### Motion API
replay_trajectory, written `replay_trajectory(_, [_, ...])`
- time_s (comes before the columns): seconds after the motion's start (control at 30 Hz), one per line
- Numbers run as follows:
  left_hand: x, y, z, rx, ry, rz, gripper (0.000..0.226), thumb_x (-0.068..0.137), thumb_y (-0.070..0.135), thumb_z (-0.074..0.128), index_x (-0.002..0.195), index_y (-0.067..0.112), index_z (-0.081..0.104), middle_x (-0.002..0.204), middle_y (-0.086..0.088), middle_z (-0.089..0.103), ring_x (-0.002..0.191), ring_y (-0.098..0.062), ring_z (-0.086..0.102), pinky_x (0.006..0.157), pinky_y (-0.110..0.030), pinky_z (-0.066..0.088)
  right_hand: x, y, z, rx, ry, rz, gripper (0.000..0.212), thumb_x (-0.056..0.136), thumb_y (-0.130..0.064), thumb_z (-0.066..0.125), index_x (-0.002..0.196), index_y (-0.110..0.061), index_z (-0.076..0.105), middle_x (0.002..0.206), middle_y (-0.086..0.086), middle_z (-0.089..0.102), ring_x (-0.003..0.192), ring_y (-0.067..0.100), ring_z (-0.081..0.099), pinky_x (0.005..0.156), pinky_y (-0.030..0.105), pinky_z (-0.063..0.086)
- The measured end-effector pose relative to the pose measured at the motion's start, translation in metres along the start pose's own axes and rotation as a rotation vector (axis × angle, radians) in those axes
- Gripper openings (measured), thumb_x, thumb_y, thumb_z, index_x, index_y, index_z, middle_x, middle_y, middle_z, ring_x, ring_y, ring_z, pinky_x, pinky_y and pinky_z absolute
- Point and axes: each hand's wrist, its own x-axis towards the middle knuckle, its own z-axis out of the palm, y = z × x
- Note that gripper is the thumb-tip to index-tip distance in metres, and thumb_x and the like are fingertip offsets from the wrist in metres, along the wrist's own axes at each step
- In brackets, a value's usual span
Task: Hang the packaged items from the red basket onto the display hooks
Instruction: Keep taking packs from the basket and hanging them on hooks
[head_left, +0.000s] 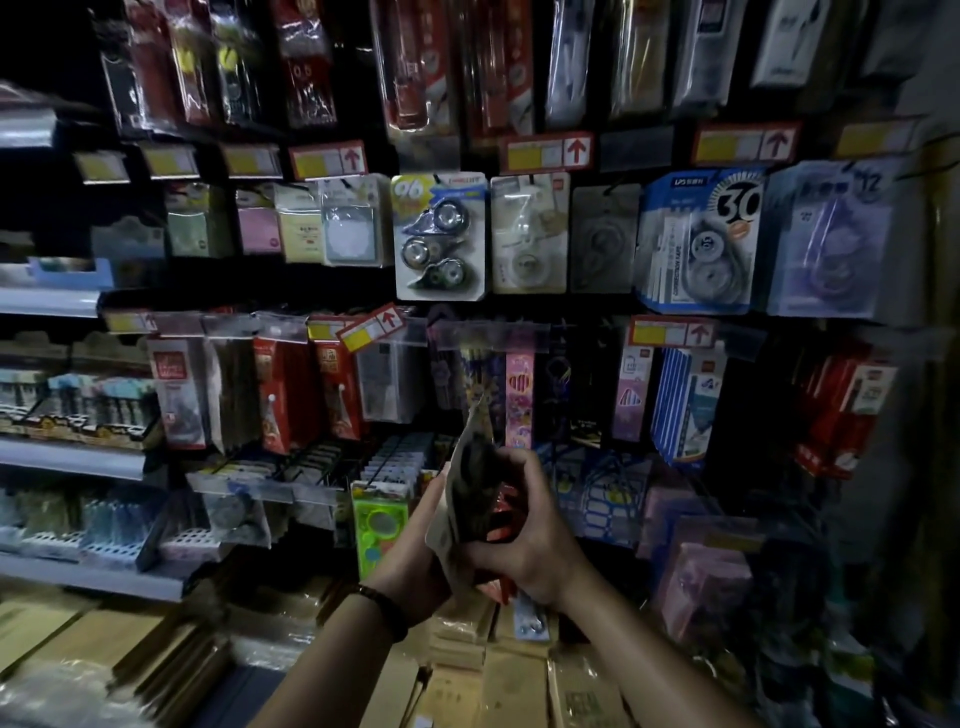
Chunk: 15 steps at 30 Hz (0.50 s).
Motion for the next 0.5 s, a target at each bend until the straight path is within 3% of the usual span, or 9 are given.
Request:
replay_trajectory(0.03, [-0.042,0.02,0.066,0.122,-0.017,0.018,0.06,0.109,0.069,0.029,0.154,0.038,0.053,0.151,-0.001,0.059,0.13,-0.023,0.068,0.102,-0.054,0.058,0.007,0.015,0.0,-0.08,0.017,-0.061,0.096,0.086,0.007,0.082,0.162,-0.015,0.027,0.158,0.028,0.042,0.145,0.044,0.043,0.122,0.06,0.03])
replay_trajectory(0.07, [-0.081,0.055,0.151,0.33,0.066,-0.078,0.053,0.113,0.058,0.036,0.149,0.028,0.061,0.149,-0.008,0.064,0.133,-0.028,0.066,0.112,-0.057,0.051,0.006,0.037,-0.007,-0.089,0.121,-0.067,0.099,0.073,-0.011,0.097,0.152,-0.028,0.04,0.147,0.012,0.057,0.137,0.031,0.055,0.115,0.057,0.044])
replay_trajectory(0.1, [-0.089,0.067,0.173,0.438,0.018,-0.03,0.05,0.113,0.054,0.041,0.144,0.024,0.066,0.147,-0.011,0.066,0.136,-0.03,0.064,0.118,-0.058,0.045,0.009,0.048,-0.011,-0.043,0.118,-0.061,0.098,0.066,-0.02,0.103,0.145,-0.031,0.045,0.14,0.002,0.062,0.131,0.022,0.06,0.109,0.053,0.05])
replay_trajectory(0.17, [-0.096,0.085,0.178,0.505,-0.014,0.03,0.054,0.109,0.06,0.045,0.136,0.022,0.073,0.141,-0.012,0.07,0.133,-0.031,0.066,0.118,-0.057,0.045,0.014,0.055,-0.02,-0.051,0.12,-0.04,0.096,0.062,-0.031,0.104,0.14,-0.029,0.049,0.135,-0.004,0.065,0.128,0.019,0.062,0.107,0.049,0.052])
replay_trajectory(0.23, [-0.09,0.09,0.179,0.532,0.122,0.007,0.061,0.102,0.068,0.053,0.13,0.019,0.077,0.132,-0.014,0.075,0.124,-0.033,0.071,0.11,-0.055,0.053,0.02,0.048,-0.025,-0.054,0.169,-0.088,0.093,0.062,-0.037,0.103,0.139,-0.031,0.05,0.134,-0.006,0.066,0.128,0.018,0.063,0.108,0.05,0.052])
replay_trajectory(0.3, [-0.086,0.101,0.181,0.533,0.144,-0.017,0.063,0.097,0.066,0.063,0.131,0.014,0.076,0.129,-0.017,0.076,0.121,-0.036,0.073,0.106,-0.053,0.055,0.024,0.041,-0.033,-0.059,0.152,-0.125,0.091,0.063,-0.037,0.102,0.138,-0.035,0.051,0.134,-0.01,0.065,0.128,0.014,0.062,0.108,0.048,0.051])
replay_trajectory(0.4, [-0.08,0.124,0.178,0.496,0.219,0.115,0.05,0.088,0.039,0.081,0.126,0.007,0.073,0.123,-0.022,0.076,0.104,-0.033,0.077,0.095,-0.049,0.061,0.034,0.043,-0.051,-0.094,0.14,-0.167,0.09,0.064,-0.037,0.1,0.14,-0.038,0.052,0.138,-0.006,0.062,0.129,0.014,0.06,0.109,0.045,0.05])
replay_trajectory(0.47, [-0.078,0.143,0.179,0.476,0.263,0.211,0.034,0.091,0.019,0.078,0.124,0.022,0.073,0.117,-0.014,0.079,0.089,-0.031,0.077,0.08,-0.047,0.061,0.041,0.04,-0.063,-0.102,0.149,-0.218,0.091,0.061,-0.032,0.1,0.14,-0.037,0.054,0.14,0.002,0.06,0.128,0.018,0.061,0.106,0.041,0.052])
replay_trajectory(0.5, [-0.078,0.153,0.182,0.472,0.28,0.268,0.04,0.094,0.011,0.076,0.128,0.03,0.069,0.115,-0.006,0.081,0.088,-0.031,0.076,0.079,-0.049,0.06,0.046,0.038,-0.069,-0.104,0.161,-0.244,0.091,0.06,-0.03,0.099,0.139,-0.037,0.056,0.14,0.005,0.059,0.127,0.018,0.062,0.104,0.036,0.053])
